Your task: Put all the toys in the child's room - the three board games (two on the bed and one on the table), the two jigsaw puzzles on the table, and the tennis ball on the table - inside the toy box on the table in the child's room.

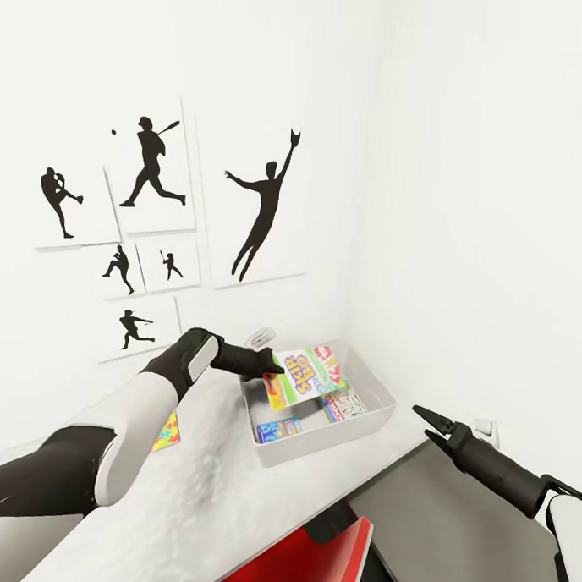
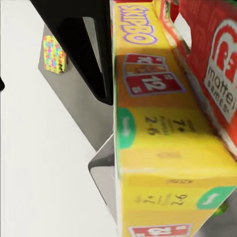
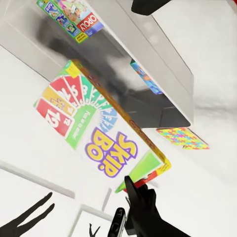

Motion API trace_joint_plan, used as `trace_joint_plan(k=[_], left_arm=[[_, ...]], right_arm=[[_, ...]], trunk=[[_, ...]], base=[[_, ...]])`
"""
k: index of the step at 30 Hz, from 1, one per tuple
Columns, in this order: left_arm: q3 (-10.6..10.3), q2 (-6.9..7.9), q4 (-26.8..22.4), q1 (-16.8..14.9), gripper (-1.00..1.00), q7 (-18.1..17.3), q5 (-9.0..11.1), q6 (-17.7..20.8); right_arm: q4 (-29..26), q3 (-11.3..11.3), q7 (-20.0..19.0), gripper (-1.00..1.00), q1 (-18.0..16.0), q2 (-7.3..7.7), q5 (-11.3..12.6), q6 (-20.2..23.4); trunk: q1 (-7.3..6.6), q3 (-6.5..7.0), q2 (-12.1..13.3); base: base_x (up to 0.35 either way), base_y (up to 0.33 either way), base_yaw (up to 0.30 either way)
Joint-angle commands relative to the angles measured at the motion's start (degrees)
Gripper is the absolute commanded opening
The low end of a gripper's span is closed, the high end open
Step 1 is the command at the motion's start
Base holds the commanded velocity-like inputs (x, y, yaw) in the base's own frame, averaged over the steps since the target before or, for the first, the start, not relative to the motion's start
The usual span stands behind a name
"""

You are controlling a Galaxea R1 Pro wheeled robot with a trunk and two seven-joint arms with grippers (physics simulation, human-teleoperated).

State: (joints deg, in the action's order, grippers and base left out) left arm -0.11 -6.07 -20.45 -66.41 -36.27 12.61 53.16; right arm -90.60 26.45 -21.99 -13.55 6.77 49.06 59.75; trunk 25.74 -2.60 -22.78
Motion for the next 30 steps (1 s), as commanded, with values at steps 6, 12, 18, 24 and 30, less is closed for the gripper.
trace_joint_plan(k=[6,12,18,24,30], left_arm=[[-0.1,0.01,0.0,0.0,-1.00,-4.7,0.2,0.4],[-0.2,0.01,0.1,0.0,-1.00,-5.3,0.2,0.5],[-0.2,0.02,0.1,0.0,-1.00,-5.4,0.1,0.7],[-0.2,0.01,0.1,0.0,-1.00,-5.4,0.1,0.7],[-0.8,-0.05,0.1,0.0,-1.00,-5.4,0.1,0.7]], right_arm=[[0.0,0.0,-0.5,1.00,-0.1,0.00,-0.5,0.2],[0.0,-0.1,-0.4,1.00,-0.4,0.08,-0.6,0.2],[0.0,-0.3,-0.1,1.00,-0.6,3.11,-0.5,0.2],[0.0,-0.6,0.2,1.00,-0.5,8.16,-0.3,0.2],[0.7,-1.0,1.1,1.00,-1.1,8.87,-0.6,0.2]], trunk=[[0.04,-0.14,-0.1],[0.04,-0.14,-0.1],[0.04,-0.14,-0.1],[0.04,-0.14,-0.1],[0.04,-0.14,-0.1]], base=[[0.000,0.000,0.000],[0.000,0.000,0.000],[0.000,0.000,0.000],[0.000,0.000,0.000],[0.000,0.000,0.000]])
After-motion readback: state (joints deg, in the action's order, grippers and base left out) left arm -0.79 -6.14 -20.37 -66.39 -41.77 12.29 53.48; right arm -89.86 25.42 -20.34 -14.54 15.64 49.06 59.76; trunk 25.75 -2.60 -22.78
